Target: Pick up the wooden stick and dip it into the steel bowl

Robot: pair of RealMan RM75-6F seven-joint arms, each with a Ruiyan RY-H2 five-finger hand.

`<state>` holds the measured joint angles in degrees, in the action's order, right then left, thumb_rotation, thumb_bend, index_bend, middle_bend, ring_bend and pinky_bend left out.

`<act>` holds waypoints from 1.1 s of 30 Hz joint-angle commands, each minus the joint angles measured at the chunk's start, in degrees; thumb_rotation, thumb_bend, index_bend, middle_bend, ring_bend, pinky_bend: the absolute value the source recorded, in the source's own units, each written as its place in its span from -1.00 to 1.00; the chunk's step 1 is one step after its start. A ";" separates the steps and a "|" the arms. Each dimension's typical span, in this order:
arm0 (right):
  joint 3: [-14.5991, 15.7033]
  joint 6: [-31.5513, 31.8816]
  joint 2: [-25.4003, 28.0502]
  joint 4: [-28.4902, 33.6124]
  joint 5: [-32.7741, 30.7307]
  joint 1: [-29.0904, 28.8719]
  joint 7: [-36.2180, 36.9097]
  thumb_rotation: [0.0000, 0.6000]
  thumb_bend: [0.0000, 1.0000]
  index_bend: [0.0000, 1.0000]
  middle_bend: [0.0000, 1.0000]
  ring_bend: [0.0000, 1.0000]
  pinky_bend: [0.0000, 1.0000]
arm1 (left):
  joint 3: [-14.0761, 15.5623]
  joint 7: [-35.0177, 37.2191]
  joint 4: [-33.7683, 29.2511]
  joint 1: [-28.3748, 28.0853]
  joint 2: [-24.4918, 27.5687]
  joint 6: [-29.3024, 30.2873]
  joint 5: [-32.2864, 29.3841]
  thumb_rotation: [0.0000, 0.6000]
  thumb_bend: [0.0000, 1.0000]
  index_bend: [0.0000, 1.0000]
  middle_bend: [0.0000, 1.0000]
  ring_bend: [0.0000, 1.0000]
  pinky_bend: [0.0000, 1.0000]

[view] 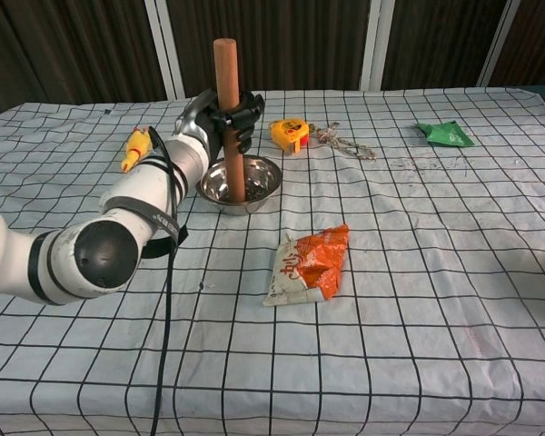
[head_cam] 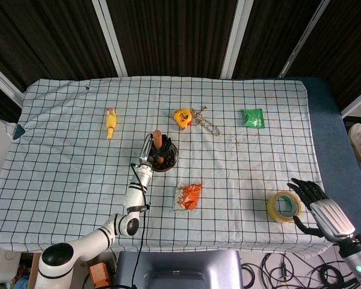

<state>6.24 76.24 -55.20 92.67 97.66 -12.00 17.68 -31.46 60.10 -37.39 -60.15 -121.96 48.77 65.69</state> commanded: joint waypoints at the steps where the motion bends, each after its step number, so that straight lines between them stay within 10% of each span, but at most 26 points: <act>1: -0.07 0.77 0.24 -0.06 0.08 0.34 0.35 1.00 -0.24 -1.00 -1.00 -1.00 -1.00 | 0.20 1.90 0.87 -0.41 -0.08 0.13 1.00 1.00 0.84 1.00 1.00 0.93 1.00; 33: -0.37 3.57 1.35 -1.68 0.88 1.44 4.25 1.00 -0.24 -1.00 -1.00 -1.00 -1.00 | 0.81 6.68 6.42 -3.66 -1.65 0.36 2.53 1.00 0.82 1.00 1.00 0.91 1.00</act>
<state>5.87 79.80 -53.86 91.00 98.53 -10.57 21.91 -30.82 66.46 -31.08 -63.69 -123.66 48.77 67.88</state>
